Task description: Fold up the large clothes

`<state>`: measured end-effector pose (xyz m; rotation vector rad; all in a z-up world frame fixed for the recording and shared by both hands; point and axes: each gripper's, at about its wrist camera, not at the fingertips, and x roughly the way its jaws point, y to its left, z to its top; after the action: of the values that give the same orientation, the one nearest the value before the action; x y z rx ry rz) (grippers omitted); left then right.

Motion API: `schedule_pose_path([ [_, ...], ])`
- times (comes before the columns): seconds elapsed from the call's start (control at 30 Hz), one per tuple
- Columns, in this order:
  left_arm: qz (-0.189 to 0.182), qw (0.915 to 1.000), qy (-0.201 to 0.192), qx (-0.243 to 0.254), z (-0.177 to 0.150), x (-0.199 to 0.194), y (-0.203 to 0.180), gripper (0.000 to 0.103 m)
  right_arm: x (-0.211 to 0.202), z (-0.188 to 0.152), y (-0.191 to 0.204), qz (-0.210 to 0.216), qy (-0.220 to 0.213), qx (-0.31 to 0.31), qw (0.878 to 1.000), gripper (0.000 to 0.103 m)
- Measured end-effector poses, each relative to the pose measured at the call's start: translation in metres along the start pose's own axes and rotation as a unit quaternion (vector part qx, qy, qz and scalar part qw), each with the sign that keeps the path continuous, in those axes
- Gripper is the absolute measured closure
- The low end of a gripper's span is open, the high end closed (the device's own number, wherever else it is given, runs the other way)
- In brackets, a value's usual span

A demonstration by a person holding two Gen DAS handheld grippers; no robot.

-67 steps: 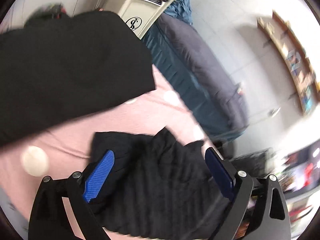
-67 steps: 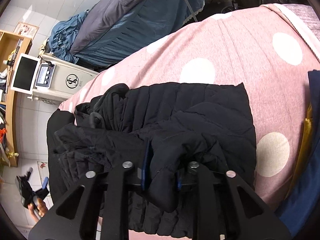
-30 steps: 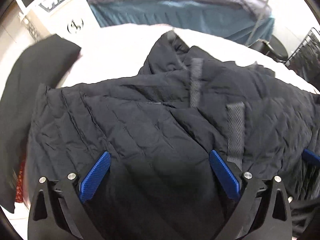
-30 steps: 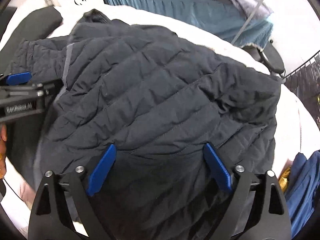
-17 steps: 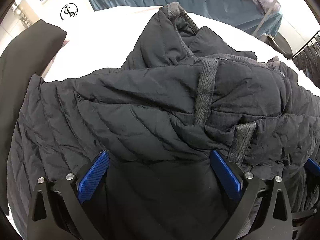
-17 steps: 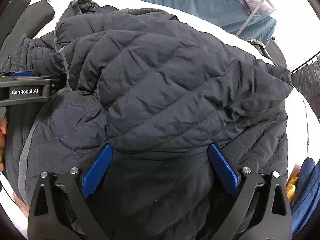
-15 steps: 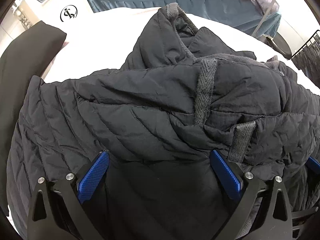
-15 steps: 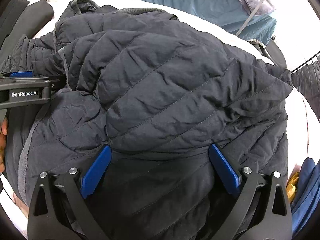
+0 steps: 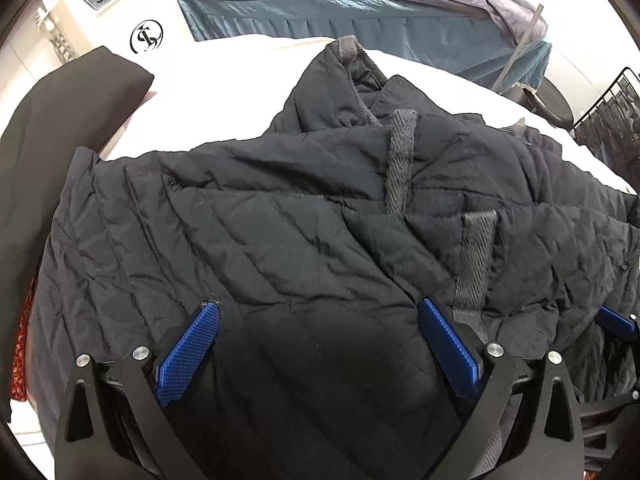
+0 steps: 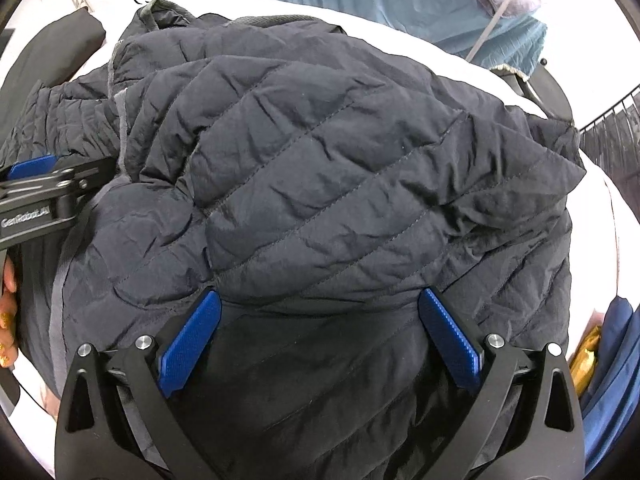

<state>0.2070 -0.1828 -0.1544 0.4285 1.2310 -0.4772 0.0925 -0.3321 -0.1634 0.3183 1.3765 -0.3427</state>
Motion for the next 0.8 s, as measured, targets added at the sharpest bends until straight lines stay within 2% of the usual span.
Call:
schedule_pose_path([
  [0.13,-0.012,0.9999,0.007,-0.005,-0.006,-0.013,0.004,0.006,-0.004,0.002,-0.003,-0.001,0.009,0.013,1.0,0.006],
  [0.33,-0.026,0.9994,-0.011,-0.021,-0.031,-0.044,0.015,0.006,-0.021,-0.014,-0.01,0.011,-0.016,0.047,0.999,0.006],
  [0.53,-0.033,0.9992,-0.01,-0.022,-0.081,-0.065,0.032,0.006,-0.032,-0.046,-0.012,0.023,-0.024,0.046,0.998,0.006],
  [0.67,-0.034,0.9993,-0.005,-0.018,-0.111,-0.078,0.036,0.006,-0.043,-0.073,-0.02,0.063,-0.036,0.071,0.995,0.006],
  [0.8,-0.041,0.9989,-0.007,-0.02,-0.138,-0.088,0.035,0.006,-0.05,-0.099,-0.025,0.082,-0.038,0.077,0.993,0.006],
])
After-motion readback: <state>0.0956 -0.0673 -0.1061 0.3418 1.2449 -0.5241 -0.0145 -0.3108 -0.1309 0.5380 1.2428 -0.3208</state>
